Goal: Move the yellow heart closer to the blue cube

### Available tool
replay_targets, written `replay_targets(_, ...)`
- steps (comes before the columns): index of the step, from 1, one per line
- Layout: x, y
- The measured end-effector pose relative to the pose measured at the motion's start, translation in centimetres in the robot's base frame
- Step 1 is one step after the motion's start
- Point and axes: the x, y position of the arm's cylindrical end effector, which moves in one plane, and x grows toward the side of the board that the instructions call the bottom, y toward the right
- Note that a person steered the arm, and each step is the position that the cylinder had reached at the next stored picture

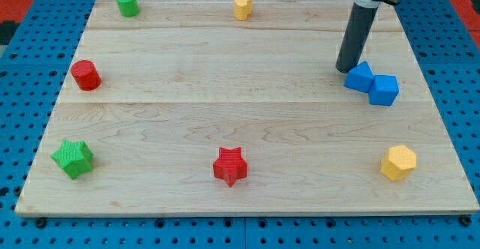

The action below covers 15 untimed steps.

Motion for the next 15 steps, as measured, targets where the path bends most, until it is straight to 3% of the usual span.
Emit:
replay_targets(2, -11.1, -5.3)
replay_targets(3, -12.5, -12.4)
replay_targets(4, -14.7, -11.4)
replay_targets(6, -17.9, -20.6)
replay_targets(7, -18.2, -21.4)
replay_targets(9, -16.9, -30.4)
replay_targets(12, -12.0, -32.0)
replay_targets(13, -15.1, -30.6)
replay_targets(14, -15.7, -36.0)
replay_targets(15, -10.1, -36.9)
